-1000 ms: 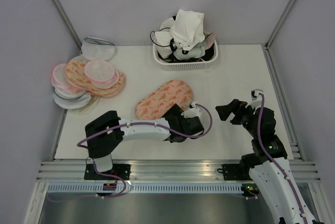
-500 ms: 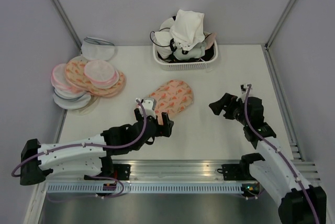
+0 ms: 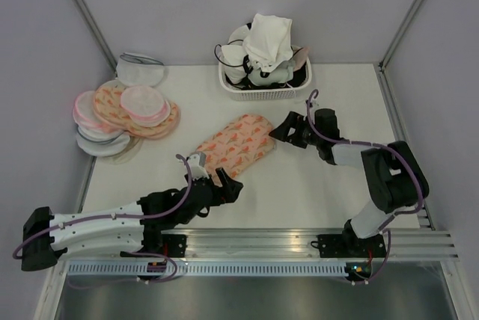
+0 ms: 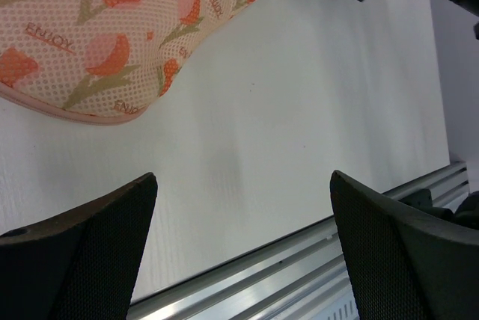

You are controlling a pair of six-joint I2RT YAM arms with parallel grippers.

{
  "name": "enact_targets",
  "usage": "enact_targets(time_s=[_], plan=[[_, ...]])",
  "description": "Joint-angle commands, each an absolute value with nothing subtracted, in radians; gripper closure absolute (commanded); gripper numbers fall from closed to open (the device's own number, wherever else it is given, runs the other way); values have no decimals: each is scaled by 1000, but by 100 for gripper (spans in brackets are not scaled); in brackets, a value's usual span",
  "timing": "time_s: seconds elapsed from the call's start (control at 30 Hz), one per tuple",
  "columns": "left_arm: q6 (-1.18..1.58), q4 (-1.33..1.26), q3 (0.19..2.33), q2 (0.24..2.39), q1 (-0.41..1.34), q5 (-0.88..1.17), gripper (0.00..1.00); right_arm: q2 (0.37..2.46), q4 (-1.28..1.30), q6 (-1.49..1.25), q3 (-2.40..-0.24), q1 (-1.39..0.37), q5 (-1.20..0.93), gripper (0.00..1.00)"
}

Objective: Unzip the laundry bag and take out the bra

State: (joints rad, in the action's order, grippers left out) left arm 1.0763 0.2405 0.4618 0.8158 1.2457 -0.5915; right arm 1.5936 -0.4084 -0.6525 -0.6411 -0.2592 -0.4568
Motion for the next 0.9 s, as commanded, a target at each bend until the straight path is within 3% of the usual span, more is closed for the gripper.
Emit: enact_targets(time_s=[0.0,0.23,0.3,0.33,0.37,0.43,0.47,0.63,0.87], plan=[[1137,195,440,772,1252,-597,0,1719,-563,-670,-759,-284,-520,7],[1149,196,414,713,1252,-603,0,1937,-486,-624,-952,-317,-525,12],[1150,196,408,707,1252,-600,0,1982,-468,-614,-992,-324,-523,21],[1150,198,408,707,1250,-600,1,1996,-471,-618,-1002,-325,-535,28],[1150,196,405,707,1250,-595,0,2006,-469,-618,-1015,-324,-541,56],[1155,196,400,707,1250,-583,0,2020,-463,-623,-1019,-325,-549,93],[1160,195,397,707,1250,-578,0,2013,-468,-630,-996,-324,-539,100],[1147,118,370,719,1250,-516,0,1820,-500,-719,-797,-324,-396,100],[1199,-132,302,816,1250,-344,0,1462,-592,-1041,-300,-435,-249,100]])
